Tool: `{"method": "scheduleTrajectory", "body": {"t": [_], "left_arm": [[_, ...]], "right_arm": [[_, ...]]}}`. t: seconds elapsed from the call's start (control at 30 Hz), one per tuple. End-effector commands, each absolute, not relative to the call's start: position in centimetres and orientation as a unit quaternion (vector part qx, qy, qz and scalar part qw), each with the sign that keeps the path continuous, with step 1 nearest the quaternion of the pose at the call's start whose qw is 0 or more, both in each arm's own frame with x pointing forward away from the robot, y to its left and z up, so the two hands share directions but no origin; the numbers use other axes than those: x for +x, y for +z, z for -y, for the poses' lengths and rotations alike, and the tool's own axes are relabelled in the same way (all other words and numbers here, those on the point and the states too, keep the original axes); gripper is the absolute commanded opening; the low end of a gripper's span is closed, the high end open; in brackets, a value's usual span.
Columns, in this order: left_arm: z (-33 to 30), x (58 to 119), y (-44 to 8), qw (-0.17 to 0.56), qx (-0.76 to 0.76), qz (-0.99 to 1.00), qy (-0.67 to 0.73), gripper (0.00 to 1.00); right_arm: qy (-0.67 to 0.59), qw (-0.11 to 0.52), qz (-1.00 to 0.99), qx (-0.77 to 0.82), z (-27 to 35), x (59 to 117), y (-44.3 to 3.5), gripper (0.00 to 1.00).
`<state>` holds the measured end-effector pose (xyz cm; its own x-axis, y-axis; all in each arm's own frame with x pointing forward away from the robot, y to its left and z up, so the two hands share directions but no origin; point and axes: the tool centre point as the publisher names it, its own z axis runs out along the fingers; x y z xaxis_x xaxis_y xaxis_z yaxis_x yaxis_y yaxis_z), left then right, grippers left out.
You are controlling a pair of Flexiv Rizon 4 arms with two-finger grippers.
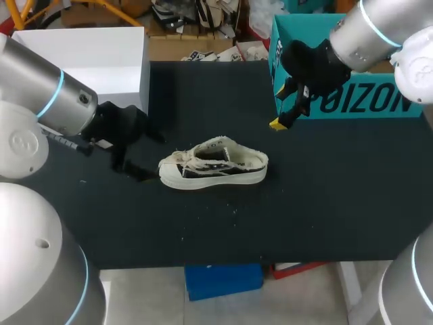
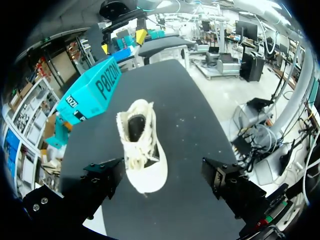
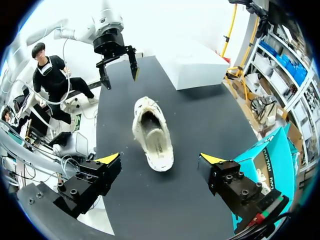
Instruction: Take the shoe out of the shoebox, open the shoe tongue, remove and reinsert the insole, then place the shoe into the shoebox
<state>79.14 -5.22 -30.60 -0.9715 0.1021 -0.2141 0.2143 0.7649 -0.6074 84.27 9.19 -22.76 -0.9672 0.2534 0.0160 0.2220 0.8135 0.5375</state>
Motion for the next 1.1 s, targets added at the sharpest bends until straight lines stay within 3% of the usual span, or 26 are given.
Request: {"method": "scheduleTrajectory", "body": {"t": [0.03,0.33,1.1], "left_arm": [[5.2,79.1,-30.7,0.086,0.085,-0.935,-0.332,1.00],[5.2,79.1,-30.7,0.086,0.085,-0.935,-0.332,1.00],[5.2,79.1,-30.7,0.086,0.085,-0.935,-0.332,1.00]], "right_arm": [[0.283,0.030,-0.950,0.125,-9.0,84.1,-22.9,1.00],[0.282,0.029,-0.958,0.050,-10.7,84.2,-25.3,1.00],[0.342,0.073,-0.936,0.034,-11.9,84.1,-34.3,1.00]]}}
